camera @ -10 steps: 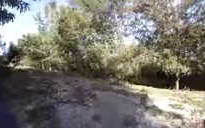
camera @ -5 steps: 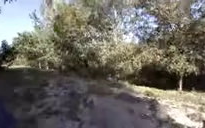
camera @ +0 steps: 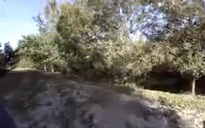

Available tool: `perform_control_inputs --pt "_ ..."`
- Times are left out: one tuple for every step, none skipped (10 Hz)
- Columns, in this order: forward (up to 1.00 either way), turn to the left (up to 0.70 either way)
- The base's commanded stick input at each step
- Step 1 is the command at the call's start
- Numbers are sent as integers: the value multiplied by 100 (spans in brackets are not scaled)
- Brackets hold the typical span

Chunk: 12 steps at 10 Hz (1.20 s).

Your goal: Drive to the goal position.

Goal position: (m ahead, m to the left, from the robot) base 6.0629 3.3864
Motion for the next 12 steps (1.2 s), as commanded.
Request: perform_control_inputs --pt "70 27" --pt "70 27" --pt "70 27" --pt "70 27" --pt "70 27" --pt "70 27" --pt "70 27" --pt "70 27" --pt "70 27" --pt "70 27" --pt "70 27" --pt "70 27"
